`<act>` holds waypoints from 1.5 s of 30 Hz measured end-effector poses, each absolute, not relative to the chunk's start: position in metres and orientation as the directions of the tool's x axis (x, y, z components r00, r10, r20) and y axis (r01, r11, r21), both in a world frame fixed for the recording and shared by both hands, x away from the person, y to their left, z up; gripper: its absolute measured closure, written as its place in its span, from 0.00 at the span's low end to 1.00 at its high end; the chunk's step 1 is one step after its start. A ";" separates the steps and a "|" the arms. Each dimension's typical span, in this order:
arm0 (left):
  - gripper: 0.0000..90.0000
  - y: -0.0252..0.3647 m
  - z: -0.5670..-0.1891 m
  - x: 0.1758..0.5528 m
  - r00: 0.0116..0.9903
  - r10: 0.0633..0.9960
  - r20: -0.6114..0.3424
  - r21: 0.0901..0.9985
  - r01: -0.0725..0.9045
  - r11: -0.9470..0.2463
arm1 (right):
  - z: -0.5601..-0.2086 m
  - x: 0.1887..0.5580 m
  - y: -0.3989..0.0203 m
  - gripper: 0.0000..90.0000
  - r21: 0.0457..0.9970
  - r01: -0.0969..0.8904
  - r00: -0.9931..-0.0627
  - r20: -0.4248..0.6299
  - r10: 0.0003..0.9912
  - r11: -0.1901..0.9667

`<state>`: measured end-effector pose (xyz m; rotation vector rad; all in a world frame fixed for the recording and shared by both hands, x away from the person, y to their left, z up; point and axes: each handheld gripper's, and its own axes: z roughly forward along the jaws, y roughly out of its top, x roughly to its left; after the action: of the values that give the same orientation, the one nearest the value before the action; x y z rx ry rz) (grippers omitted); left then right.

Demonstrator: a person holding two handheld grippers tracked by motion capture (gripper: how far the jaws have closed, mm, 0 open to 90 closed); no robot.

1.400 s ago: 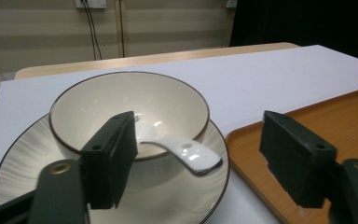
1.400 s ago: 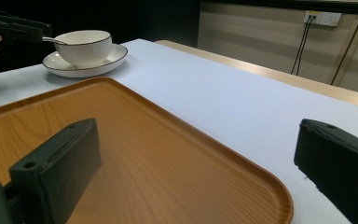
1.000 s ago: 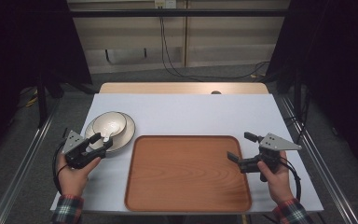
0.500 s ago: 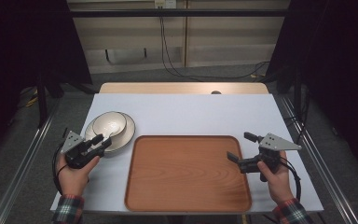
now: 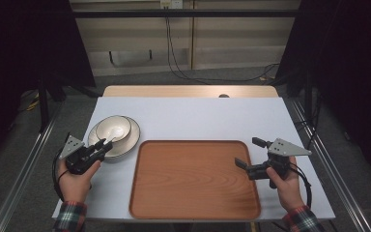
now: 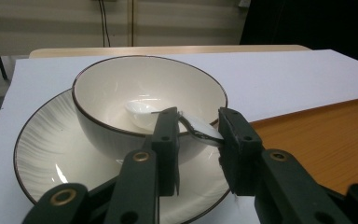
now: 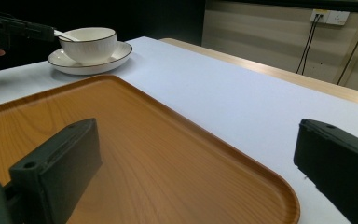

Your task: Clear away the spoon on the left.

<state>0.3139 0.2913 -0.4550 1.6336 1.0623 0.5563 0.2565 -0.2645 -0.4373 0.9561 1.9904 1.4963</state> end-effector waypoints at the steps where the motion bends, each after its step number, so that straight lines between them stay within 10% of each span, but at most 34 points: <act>1: 0.77 0.291 -0.455 0.314 0.496 0.855 -0.152 0.931 0.362 -0.044 | -0.437 0.257 -0.264 0.00 0.954 0.250 -0.647 0.040 0.761 0.163; 45: 0.94 0.291 -0.444 0.340 0.444 0.878 -0.179 0.974 0.205 0.095 | -0.436 0.255 -0.267 0.00 0.958 0.241 -0.644 0.040 0.764 0.153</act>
<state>0.3400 0.2910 -0.4436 1.4181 1.0330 0.6609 0.2549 -0.2665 -0.4360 0.9547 1.9763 1.5061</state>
